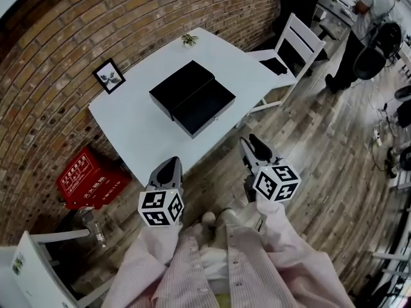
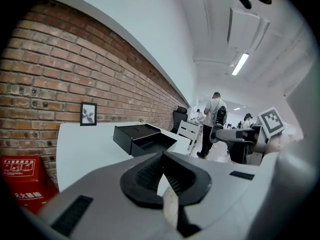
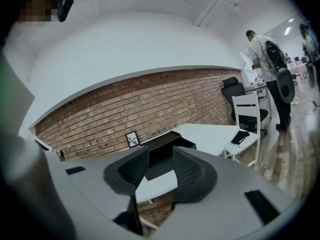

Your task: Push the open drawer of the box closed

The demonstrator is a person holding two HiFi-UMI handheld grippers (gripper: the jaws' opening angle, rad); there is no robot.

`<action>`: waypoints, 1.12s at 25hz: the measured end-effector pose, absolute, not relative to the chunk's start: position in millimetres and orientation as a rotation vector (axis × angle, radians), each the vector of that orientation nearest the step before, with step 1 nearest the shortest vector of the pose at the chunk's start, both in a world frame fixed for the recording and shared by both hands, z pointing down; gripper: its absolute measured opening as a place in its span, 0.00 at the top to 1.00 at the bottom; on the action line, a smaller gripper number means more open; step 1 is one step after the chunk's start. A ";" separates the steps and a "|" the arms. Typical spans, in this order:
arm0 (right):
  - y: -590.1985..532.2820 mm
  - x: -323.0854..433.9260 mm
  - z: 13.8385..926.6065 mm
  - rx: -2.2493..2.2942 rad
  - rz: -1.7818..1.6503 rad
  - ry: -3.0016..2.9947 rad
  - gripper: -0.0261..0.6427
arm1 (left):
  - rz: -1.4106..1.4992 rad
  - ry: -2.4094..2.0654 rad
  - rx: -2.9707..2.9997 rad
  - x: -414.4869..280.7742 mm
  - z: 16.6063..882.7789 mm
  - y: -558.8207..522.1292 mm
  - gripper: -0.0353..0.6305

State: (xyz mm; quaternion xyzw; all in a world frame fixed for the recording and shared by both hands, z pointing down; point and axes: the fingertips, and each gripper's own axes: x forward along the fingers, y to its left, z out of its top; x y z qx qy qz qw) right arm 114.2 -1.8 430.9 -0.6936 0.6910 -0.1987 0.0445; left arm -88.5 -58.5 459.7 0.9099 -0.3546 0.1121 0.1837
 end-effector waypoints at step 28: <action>-124.4 139.1 531.7 -1.831 -0.990 2.628 0.77 | 0.409 -1.264 2.117 -61.9 547.8 -121.8 0.95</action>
